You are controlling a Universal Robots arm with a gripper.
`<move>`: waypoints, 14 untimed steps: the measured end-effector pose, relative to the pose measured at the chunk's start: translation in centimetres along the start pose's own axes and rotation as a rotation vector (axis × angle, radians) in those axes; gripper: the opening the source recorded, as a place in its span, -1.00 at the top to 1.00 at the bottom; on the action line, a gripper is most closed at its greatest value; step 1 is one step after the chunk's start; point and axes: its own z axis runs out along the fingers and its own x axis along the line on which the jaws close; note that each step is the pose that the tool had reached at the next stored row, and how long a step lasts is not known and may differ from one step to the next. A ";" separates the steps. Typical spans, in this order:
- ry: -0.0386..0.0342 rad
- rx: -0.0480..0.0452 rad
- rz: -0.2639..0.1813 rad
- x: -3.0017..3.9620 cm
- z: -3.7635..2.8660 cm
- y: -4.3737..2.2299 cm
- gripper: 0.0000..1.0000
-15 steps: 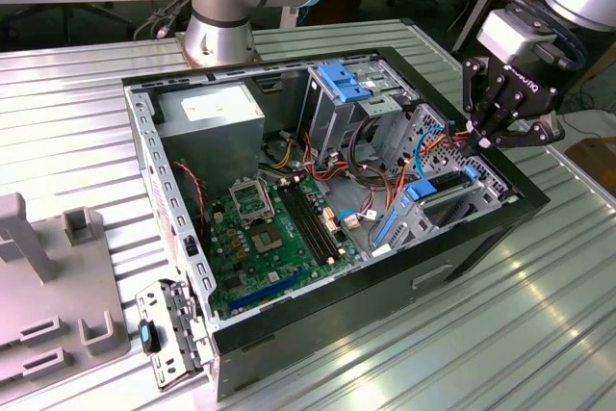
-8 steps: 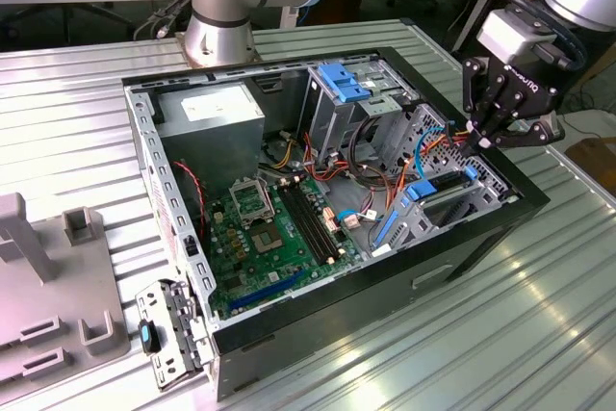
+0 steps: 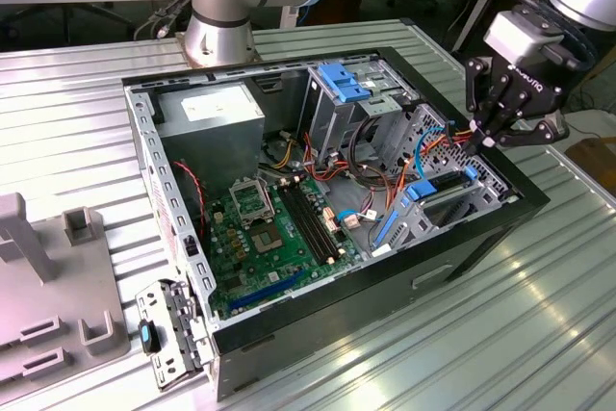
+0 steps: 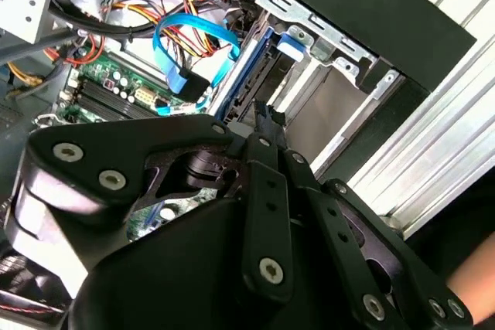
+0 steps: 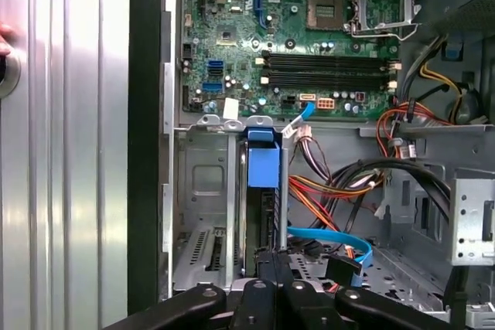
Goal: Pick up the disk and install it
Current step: 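Insert the first disk wire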
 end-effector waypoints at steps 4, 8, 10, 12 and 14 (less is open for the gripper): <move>-0.0014 -0.0023 -0.059 0.00 0.00 0.00 0.79; -0.0023 -0.0036 -0.095 0.00 0.00 -0.01 0.79; -0.0034 -0.0053 -0.139 0.01 0.00 -0.01 0.79; -0.0044 -0.0071 -0.188 0.01 0.00 -0.01 0.79; -0.0057 -0.0090 -0.237 0.01 0.00 -0.01 0.79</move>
